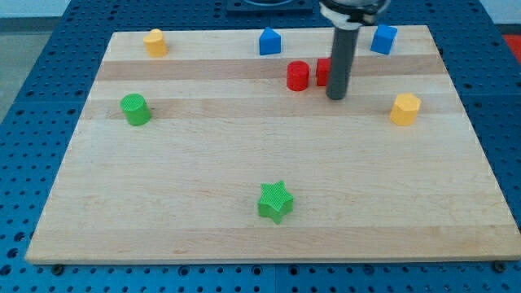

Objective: Place your arm to the right of the blue cube

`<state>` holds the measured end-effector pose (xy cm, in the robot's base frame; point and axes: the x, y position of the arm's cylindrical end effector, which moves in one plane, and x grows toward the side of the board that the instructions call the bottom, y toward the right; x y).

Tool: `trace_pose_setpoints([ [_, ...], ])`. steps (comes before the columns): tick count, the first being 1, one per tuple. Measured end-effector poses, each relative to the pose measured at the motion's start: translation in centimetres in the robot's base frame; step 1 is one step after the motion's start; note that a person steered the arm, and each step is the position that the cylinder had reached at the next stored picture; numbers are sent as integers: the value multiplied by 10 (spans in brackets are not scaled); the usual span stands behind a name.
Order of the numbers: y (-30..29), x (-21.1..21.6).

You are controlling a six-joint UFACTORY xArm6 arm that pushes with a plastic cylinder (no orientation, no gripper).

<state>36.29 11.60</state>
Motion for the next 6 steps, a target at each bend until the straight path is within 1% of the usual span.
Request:
trace_pose_setpoints([
  [1, 31, -15],
  [2, 62, -39],
  [3, 101, -66],
  [4, 130, -103],
  [5, 137, -141],
  [6, 128, -157],
])
